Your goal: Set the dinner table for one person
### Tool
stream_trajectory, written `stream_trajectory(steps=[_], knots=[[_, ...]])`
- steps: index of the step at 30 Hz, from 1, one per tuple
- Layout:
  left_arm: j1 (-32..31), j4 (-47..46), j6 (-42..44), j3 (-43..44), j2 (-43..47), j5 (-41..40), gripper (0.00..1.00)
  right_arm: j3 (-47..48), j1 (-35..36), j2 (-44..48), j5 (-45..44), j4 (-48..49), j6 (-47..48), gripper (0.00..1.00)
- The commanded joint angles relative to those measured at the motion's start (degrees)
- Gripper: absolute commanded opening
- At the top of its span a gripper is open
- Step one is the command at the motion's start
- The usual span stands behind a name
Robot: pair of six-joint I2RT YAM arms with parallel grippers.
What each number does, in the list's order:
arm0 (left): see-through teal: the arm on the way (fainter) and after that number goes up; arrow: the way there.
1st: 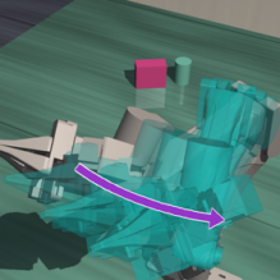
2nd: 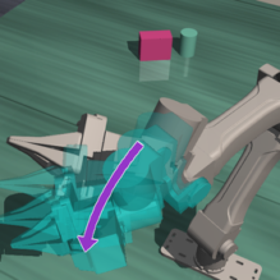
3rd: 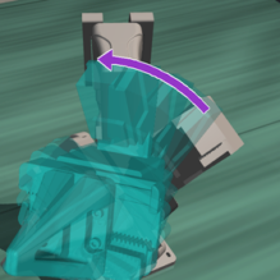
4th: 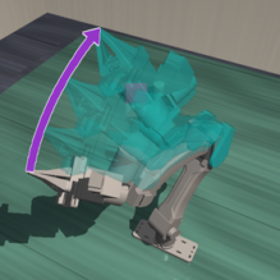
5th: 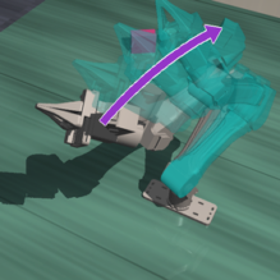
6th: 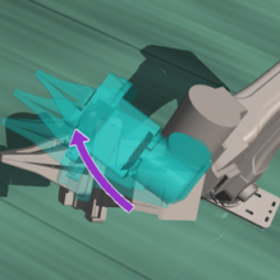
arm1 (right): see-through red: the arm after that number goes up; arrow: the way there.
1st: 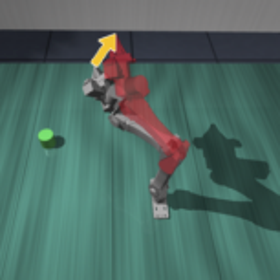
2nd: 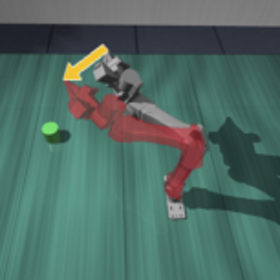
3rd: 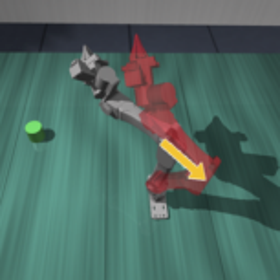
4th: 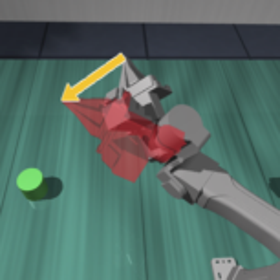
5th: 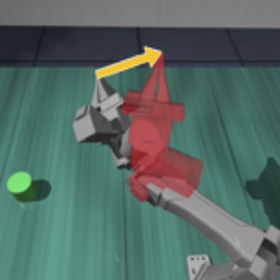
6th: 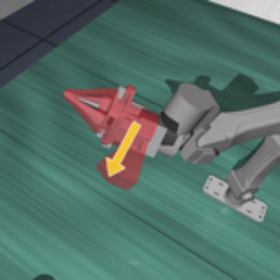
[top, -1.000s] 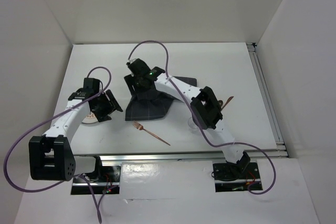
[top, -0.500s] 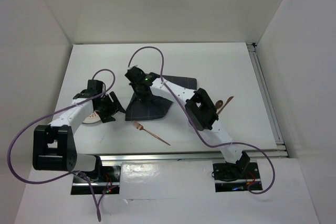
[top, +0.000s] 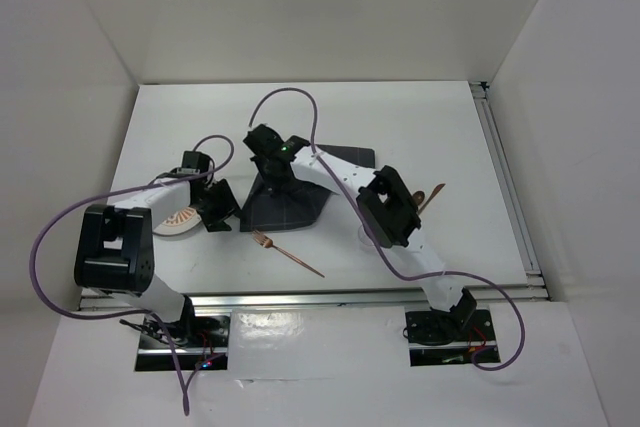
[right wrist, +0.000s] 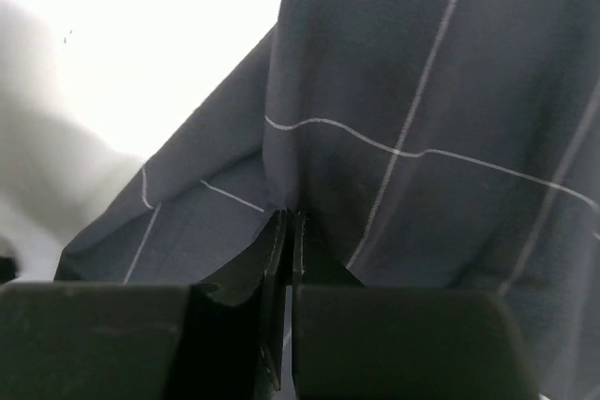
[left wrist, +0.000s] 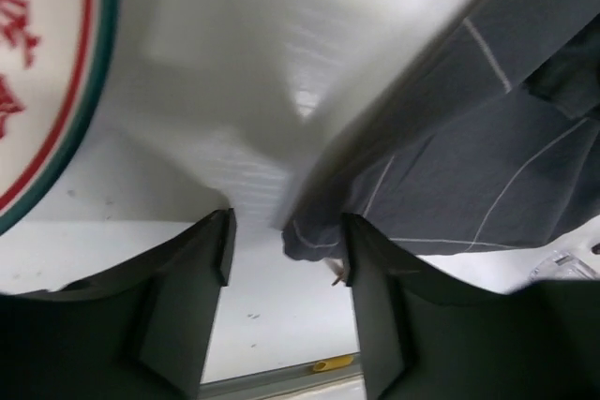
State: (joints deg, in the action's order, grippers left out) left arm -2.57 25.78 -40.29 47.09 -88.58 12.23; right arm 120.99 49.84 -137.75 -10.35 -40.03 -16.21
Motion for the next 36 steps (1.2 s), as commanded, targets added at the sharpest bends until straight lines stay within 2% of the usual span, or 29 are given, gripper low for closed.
stream_trajectory(steps=[1, 4, 5, 9, 12, 13, 18, 23, 27, 31, 36], knots=[[-1.0, -2.0, 2.1, 1.2, -2.6, 0.7, 0.63, -0.8, -1.3, 6.2, 1.0, 1.3, -0.2, 0.0], [-1.6, -2.6, 2.1, 1.8, -3.7, 0.7, 0.57, -0.8, -2.5, 6.2, 1.6, 1.3, -0.2, 0.0], [-1.6, -2.6, 2.1, 2.3, -4.4, 0.7, 0.48, -0.8, -2.5, 6.2, 1.6, 1.3, -0.2, 0.0], [-2.1, -0.5, 2.6, 4.9, -7.5, 0.1, 0.36, -0.2, -3.5, 6.7, 2.2, 1.3, -0.2, 0.0], [-2.1, -0.5, 3.1, 6.9, -8.8, 0.6, 0.2, 1.1, -3.5, 6.7, 2.8, 0.7, -0.2, 0.0], [-2.1, 0.2, 3.1, 7.4, -8.8, 0.6, 0.01, 1.7, -4.0, 6.7, 2.8, 0.7, -0.2, 0.0], [-2.1, 6.3, 3.1, 14.5, -8.8, -3.3, 0.0, 5.0, -7.9, 8.1, 5.3, -0.7, -0.2, 0.0], [-2.1, 12.1, 4.3, 30.6, -8.8, -5.2, 0.0, 10.0, -13.5, 12.3, 9.8, -1.2, 2.8, 0.0], [0.1, 16.5, 6.2, 42.5, -9.4, -4.6, 0.0, 11.3, -18.7, 19.3, 11.2, -2.4, 4.0, 0.0], [1.0, 18.1, 7.9, 51.9, -8.8, -3.5, 0.0, 3.8, -23.9, 28.5, 16.1, 2.2, 4.7, 0.0], [1.5, 20.1, 8.6, 56.2, -6.5, -0.7, 0.0, 1.6, -27.1, 35.8, 17.9, 2.1, 5.2, 0.0]])
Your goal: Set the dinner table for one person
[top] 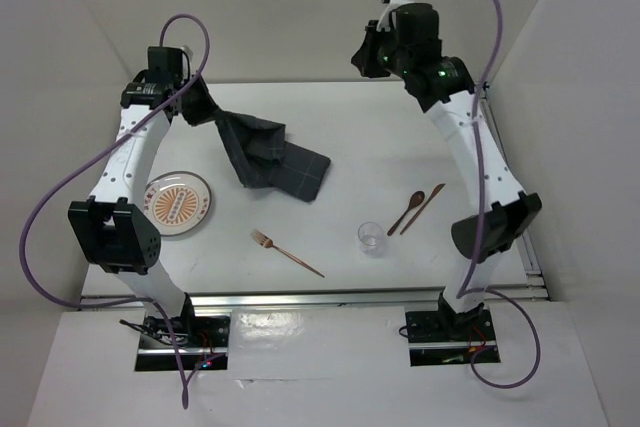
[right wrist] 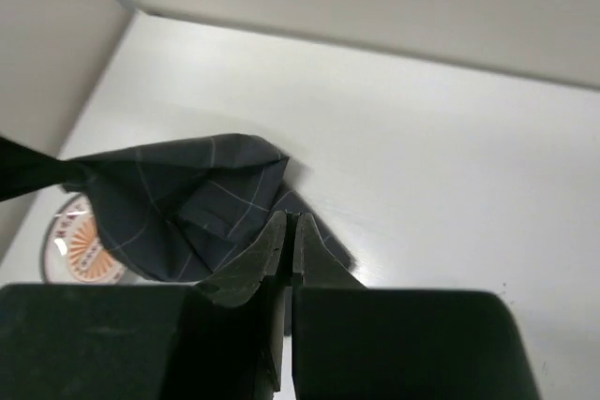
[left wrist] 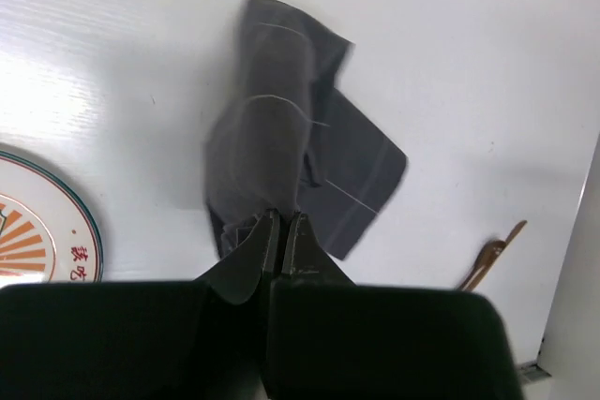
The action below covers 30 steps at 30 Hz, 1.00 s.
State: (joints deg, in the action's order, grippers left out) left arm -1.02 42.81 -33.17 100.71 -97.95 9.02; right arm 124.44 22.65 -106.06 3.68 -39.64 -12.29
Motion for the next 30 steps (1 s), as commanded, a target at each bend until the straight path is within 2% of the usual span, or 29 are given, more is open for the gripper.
stream_trajectory(steps=[1, 3, 5, 6, 7, 9, 11, 14, 21, 30], knots=[[0.0, 3.1, 1.4, 2.6, 2.9, 3.5, 0.0, -2.5, -0.6, 4.1, 5.2, 1.7, 1.3, 0.0], [0.0, 3.1, 1.4, 2.0, 3.4, 4.1, 0.0, -5.4, -1.3, 4.7, 9.7, 1.7, 0.8, 0.0], [0.0, 2.5, 1.4, -0.1, 3.4, 4.1, 0.0, -8.0, 1.1, 3.1, 11.4, 1.7, -1.1, 0.0], [0.0, 2.5, 1.4, -0.7, 3.4, 3.5, 0.0, -8.5, 2.2, 2.1, 12.1, 1.7, -1.7, 0.06], [0.0, 2.5, 2.0, -1.2, 3.4, 2.7, 0.0, -9.0, 3.2, -0.3, 14.2, 1.7, -3.1, 0.23], [0.0, 2.5, 2.1, -2.8, 4.0, 2.1, 0.0, -10.4, 5.8, -3.0, 19.0, 2.5, -4.7, 0.29], [0.0, 3.1, 2.1, -3.9, 4.0, 1.4, 0.0, -10.4, 8.1, -8.0, 21.2, 3.6, -6.8, 0.42], [0.5, 3.7, 2.6, -4.6, 5.0, 0.0, 0.0, -7.6, 9.9, -15.6, 23.4, 3.6, -9.0, 0.43], [1.0, 3.7, 2.6, -9.1, 7.4, -0.5, 0.0, -0.1, 11.2, -27.2, 24.2, 5.8, -13.4, 0.66], [1.0, 3.7, 2.1, -11.8, 9.1, -0.5, 0.0, 1.4, 11.2, -32.9, 28.0, 9.3, -17.7, 0.7]])
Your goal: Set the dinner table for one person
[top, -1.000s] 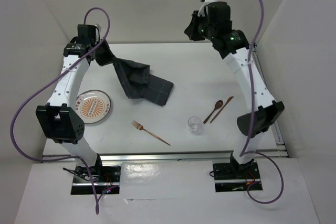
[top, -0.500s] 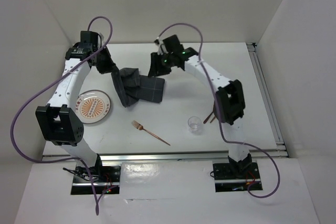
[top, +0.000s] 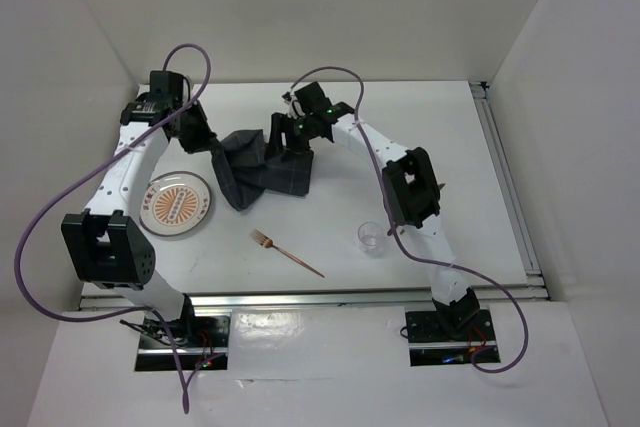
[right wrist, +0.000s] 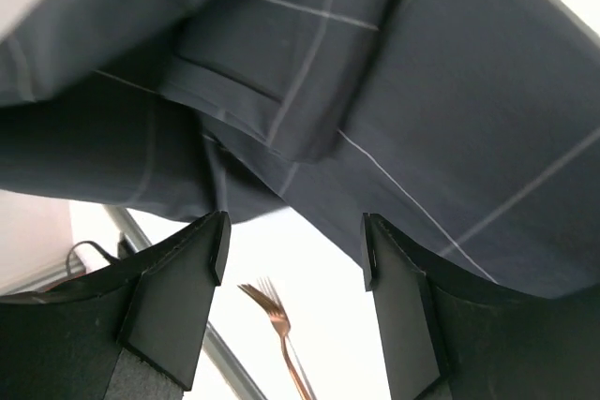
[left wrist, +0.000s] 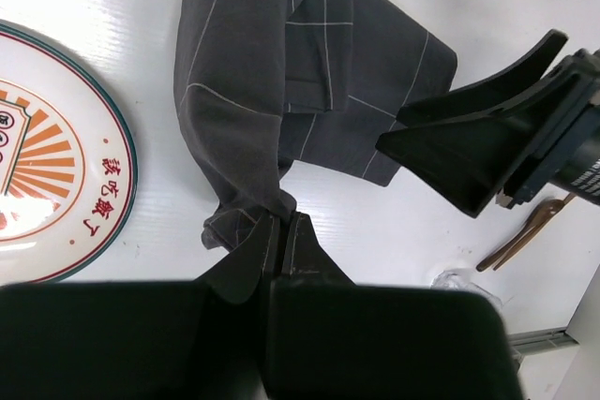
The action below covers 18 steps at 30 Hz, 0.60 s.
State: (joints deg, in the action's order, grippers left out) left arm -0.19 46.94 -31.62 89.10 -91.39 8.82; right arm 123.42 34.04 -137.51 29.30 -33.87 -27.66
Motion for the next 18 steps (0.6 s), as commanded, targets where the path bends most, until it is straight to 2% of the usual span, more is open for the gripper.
stream_trajectory(steps=[1, 6, 8, 13, 18], knots=[[0.2, -0.4, 0.5, -0.8, 2.5, -0.3, 0.0, 2.4, -0.2, -1.4, 2.9, 3.5, -2.3, 0.7], [0.2, -0.4, 0.5, -1.4, 3.2, -0.3, 0.0, 6.1, 0.3, -5.6, 4.5, 5.0, -4.8, 0.71], [0.2, -0.4, 0.5, -1.9, 3.8, -0.8, 0.0, 9.4, 0.3, -7.1, 4.5, 4.4, -5.4, 0.74], [0.7, -1.0, 0.5, -3.1, 4.3, -0.8, 0.0, 10.0, 1.4, -9.1, 4.5, 6.4, -8.2, 0.74], [0.7, -1.0, 0.5, -3.7, 4.8, -0.8, 0.0, 11.2, 1.4, -10.2, 5.1, 8.4, -8.9, 0.63]])
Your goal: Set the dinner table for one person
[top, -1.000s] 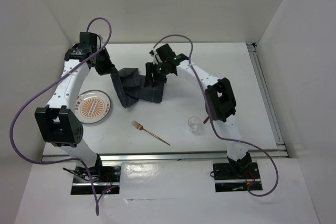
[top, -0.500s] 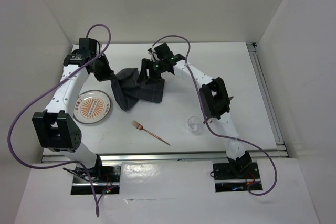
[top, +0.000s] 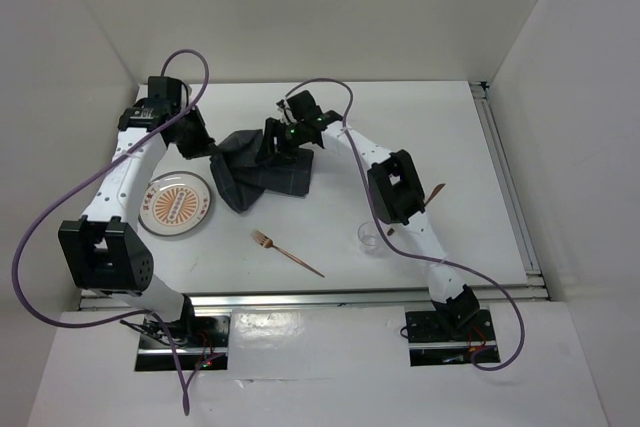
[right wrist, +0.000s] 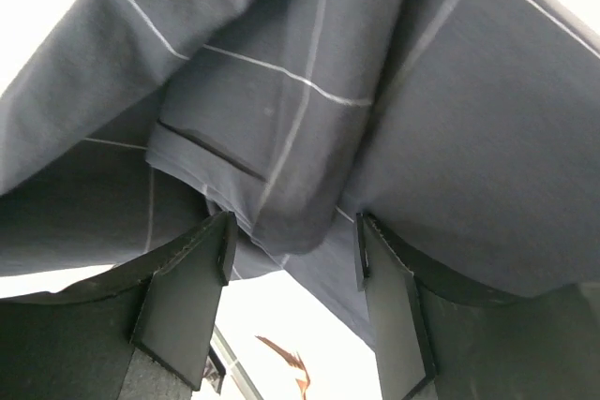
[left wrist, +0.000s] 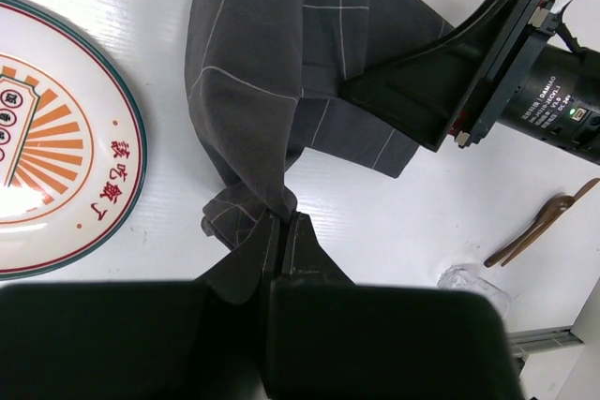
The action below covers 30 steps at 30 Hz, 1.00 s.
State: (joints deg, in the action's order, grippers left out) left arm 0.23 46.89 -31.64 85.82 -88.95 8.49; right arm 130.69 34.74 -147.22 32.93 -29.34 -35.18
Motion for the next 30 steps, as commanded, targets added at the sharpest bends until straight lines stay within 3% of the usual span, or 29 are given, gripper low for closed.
stream_trajectory(steps=[1, 6, 10, 12, 14, 15, 21, 28, 30], knots=[[0.3, -0.9, 0.5, -0.4, 2.4, -0.5, 0.0, 4.0, 0.7, -1.1, 2.3, 3.9, -1.4, 0.63], [0.3, -0.9, 1.1, -0.4, 2.9, -0.5, 0.0, 4.7, 0.7, -2.2, 4.6, 4.6, -2.0, 0.63], [0.3, -0.9, 1.1, -0.4, 2.9, -0.5, 0.0, 6.0, 0.7, -3.5, 5.1, 4.6, -2.0, 0.51], [0.3, -0.9, 1.1, -0.4, 2.9, -0.5, 0.0, 6.0, 0.7, -3.5, 4.6, 4.6, -2.0, 0.31], [0.3, -0.9, 1.1, 0.5, 2.9, -0.5, 0.0, 6.0, 0.7, -1.2, 2.5, 4.1, -2.0, 0.03], [0.3, -0.9, 1.1, 1.0, 2.9, -0.5, 0.0, 6.0, 0.7, -0.3, 0.9, 4.1, -2.0, 0.0], [2.1, 1.3, 2.2, 10.1, 0.4, 0.9, 0.0, 1.5, -8.5, 14.7, -3.0, 2.9, 0.8, 0.0], [4.3, -0.1, 2.8, 21.1, -1.7, 9.6, 0.0, -0.4, -17.9, 31.9, -9.7, -2.5, 10.0, 0.0], [5.0, -2.4, 2.8, 22.9, -1.7, 16.9, 0.0, -1.8, -19.6, 36.4, -10.3, -4.0, 12.2, 0.0]])
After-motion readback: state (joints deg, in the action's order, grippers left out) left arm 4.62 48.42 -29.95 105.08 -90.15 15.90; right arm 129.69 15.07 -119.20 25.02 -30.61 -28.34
